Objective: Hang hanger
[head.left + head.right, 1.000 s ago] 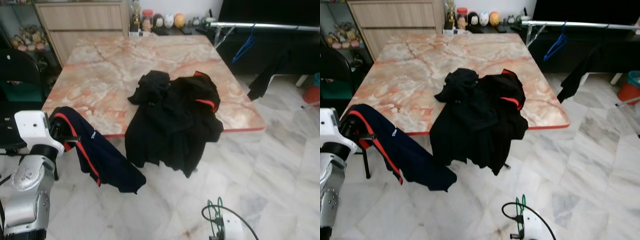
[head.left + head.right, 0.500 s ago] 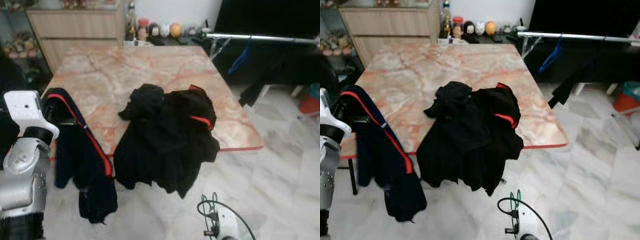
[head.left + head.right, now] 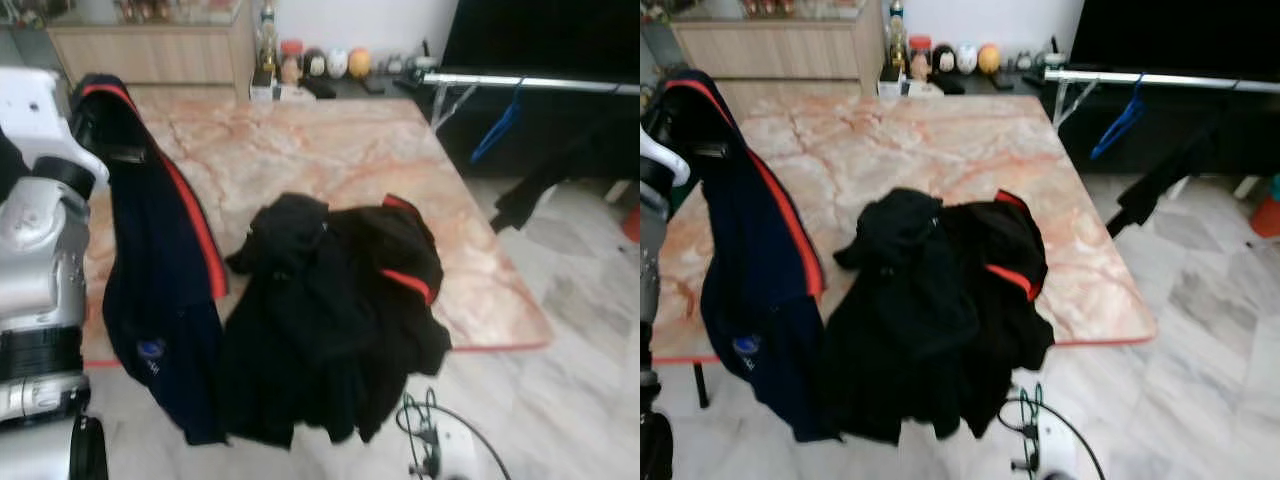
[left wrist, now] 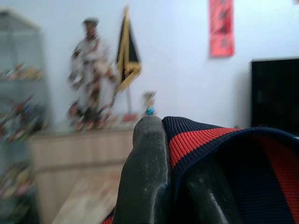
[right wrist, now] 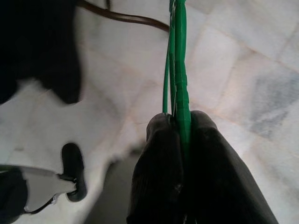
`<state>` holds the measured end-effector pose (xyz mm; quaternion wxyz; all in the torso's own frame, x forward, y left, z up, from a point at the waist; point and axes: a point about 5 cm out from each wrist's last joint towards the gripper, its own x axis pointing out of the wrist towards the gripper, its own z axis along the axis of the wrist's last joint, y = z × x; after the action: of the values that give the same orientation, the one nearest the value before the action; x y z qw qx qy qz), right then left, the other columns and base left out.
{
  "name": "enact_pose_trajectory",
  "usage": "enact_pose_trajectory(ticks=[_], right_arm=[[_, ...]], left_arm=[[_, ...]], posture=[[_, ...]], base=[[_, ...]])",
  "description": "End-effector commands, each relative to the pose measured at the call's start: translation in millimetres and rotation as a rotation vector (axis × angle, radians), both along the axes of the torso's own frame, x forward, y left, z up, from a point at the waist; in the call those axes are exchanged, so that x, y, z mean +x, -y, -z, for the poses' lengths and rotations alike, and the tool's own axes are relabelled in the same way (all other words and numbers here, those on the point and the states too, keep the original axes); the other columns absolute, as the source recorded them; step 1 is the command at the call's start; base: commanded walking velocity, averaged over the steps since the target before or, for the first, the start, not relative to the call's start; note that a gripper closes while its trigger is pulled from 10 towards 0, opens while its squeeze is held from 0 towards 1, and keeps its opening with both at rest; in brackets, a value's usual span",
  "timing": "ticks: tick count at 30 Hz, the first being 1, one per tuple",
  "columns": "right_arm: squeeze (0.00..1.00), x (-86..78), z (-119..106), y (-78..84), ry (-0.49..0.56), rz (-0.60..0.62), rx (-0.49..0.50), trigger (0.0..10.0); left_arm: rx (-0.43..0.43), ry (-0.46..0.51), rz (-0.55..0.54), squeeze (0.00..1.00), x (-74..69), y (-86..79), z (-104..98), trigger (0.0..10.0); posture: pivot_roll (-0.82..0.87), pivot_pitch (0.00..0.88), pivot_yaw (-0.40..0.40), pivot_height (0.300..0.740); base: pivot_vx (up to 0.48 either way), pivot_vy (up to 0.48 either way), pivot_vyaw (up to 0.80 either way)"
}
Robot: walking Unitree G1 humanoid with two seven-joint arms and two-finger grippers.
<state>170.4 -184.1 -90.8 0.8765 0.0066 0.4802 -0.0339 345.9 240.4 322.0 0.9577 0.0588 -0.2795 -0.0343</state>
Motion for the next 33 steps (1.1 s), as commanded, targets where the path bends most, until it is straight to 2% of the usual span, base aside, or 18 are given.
enact_pose_trajectory(ticks=[1, 9, 13, 16, 17, 19, 21, 22, 23, 24, 26, 28, 30, 33], right_arm=[[0.0, -1.2, -0.5, 8.0, -0.002, 0.014, -0.019, 10.0], [0.0, -0.9, -0.5, 7.2, -0.001, 0.014, -0.016, 10.0], [0.0, -0.7, -0.5, 7.2, -0.004, 0.005, -0.018, 10.0], [0.0, -1.2, -0.4, 7.2, 0.0, 0.018, -0.016, 10.0], [0.0, -1.3, -0.4, 7.3, 0.0, 0.019, -0.016, 10.0], [0.0, -1.6, -0.2, 7.1, -0.004, 0.012, -0.017, 10.0], [0.0, -1.6, -0.1, 7.0, -0.004, 0.011, -0.017, 10.0], [0.0, -2.2, 0.1, 6.8, -0.009, 0.001, -0.017, 10.0], [0.0, -2.2, 0.1, 6.8, -0.009, 0.001, -0.017, 10.0], [0.0, -2.5, 0.3, 6.9, -0.012, -0.007, -0.016, 10.0], [0.0, -2.7, 0.3, 7.0, -0.011, -0.009, -0.016, 10.0], [0.0, -2.8, 0.3, 7.2, -0.01, -0.009, -0.016, 10.0], [0.0, -2.8, 0.3, 7.3, -0.01, -0.008, -0.017, 10.0], [0.0, -3.1, 0.4, 7.3, -0.01, -0.006, -0.017, 10.0]], left_arm=[[0.059, 0.065, 0.041, 0.0, 3.4, 13.1, -19.7, 10.0], [0.079, 0.089, 0.044, 0.0, 10.3, 11.8, -32.0, 10.0], [0.039, 0.005, 0.101, 0.0, 9.3, 10.9, -4.4, 10.0], [0.006, -0.086, 0.129, 0.0, -4.1, 6.7, 34.9, 10.0], [0.009, -0.105, 0.135, 0.0, -6.9, 6.6, 42.2, 10.0], [0.017, -0.208, 0.199, 0.0, -24.7, 6.7, 70.6, 10.0], [0.02, -0.221, 0.206, 0.0, -26.7, 6.5, 73.3, 10.0], [0.042, -0.311, 0.24, 0.0, -37.9, 2.6, 90.8, 10.0], [0.042, -0.311, 0.24, 0.0, -37.9, 2.6, 90.8, 10.0], [0.063, -0.399, 0.291, 0.0, -50.0, 0.8, 105.6, 10.0], [0.075, -0.471, 0.341, 0.0, -60.1, 0.2, 118.2, 10.0], [0.093, -0.586, 0.414, 0.0, -75.8, 0.6, 139.5, 10.0], [0.109, -0.621, 0.413, 0.0, -79.2, -1.0, 147.5, 10.0], [0.113, -0.709, 0.467, 0.0, -91.2, 1.1, 161.0, 10.0]], posture=[[-0.05, 0.0, -0.001, 0.74], [-0.05, 0.0, 0.003, 0.74], [-0.08, 0.0, 0.005, 0.74], [-0.08, 0.0, 0.01, 0.74], [-0.08, 0.0, 0.008, 0.74], [-0.07, 0.0, 0.006, 0.74], [-0.07, 0.0, 0.006, 0.74], [-0.04, 0.0, 0.0, 0.74], [-0.04, 0.0, 0.0, 0.74], [-0.03, 0.0, -0.002, 0.74], [-0.03, 0.0, -0.002, 0.74], [-0.03, 0.0, -0.001, 0.74], [-0.03, 0.0, -0.001, 0.74], [-0.04, 0.0, 0.003, 0.74]], base=[[0.48, 0.0, 0.0], [0.48, 0.0, 0.0], [0.069, 0.0, 0.0], [0.0, 0.0, 0.0], [0.0, 0.0, 0.0], [0.0, 0.0, 0.0], [0.0, 0.0, 0.0], [0.0, 0.0, 0.0], [0.0, 0.0, 0.0], [0.0, 0.0, 0.0], [0.0, 0.0, 0.0], [0.0, 0.0, 0.0], [0.0, 0.0, 0.0], [0.0, 0.0, 0.0]])
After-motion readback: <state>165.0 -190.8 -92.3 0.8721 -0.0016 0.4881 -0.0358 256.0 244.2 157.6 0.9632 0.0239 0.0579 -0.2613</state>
